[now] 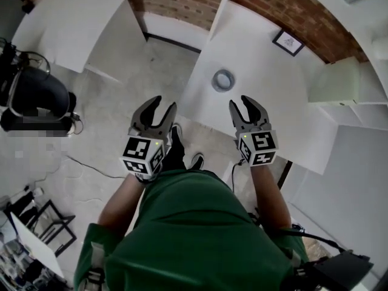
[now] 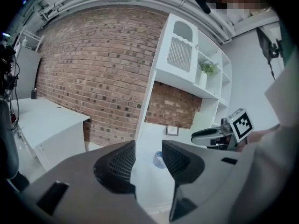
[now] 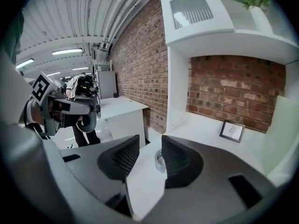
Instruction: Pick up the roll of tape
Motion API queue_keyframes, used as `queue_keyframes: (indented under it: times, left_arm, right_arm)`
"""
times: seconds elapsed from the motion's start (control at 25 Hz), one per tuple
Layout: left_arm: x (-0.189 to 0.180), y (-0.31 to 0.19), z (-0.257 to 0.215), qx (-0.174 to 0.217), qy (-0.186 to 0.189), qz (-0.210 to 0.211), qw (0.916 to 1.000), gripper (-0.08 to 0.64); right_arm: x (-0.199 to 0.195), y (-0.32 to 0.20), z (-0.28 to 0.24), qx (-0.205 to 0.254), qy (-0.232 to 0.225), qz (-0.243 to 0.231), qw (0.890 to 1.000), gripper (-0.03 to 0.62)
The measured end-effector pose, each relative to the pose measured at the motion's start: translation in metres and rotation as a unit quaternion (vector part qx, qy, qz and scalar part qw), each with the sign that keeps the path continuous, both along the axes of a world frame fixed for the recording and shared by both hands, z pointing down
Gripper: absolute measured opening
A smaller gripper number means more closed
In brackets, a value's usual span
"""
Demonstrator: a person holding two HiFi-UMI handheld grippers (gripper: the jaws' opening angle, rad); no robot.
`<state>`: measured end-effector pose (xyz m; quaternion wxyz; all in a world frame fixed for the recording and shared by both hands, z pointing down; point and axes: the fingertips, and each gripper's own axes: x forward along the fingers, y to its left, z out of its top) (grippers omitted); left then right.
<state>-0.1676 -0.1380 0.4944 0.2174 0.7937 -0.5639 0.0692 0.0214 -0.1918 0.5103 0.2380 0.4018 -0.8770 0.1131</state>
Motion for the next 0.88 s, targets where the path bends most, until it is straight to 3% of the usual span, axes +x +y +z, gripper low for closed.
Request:
queue_keyframes:
  times: [0.28,0.52,0.88]
  left_arm:
    - [-0.027,-0.047,0.036,-0.033,0.001,0.001,0.9994,0.175]
    - [-0.052,-0.060,0.052,-0.052,0.000,0.001,0.9986,0.175]
    - [-0.068,-0.072,0.064,-0.061,0.001,-0.012,0.9980,0.175]
  right_arm:
    - [-0.023,-0.054,0.062,-0.046,0.034,-0.001,0.998,0.163]
    - [-0.038,-0.071,0.104,-0.084,0.068,-0.002,0.994,0.163]
    - [-0.037,-0.083,0.187,-0.154,0.169,-0.027,0.973,0.163]
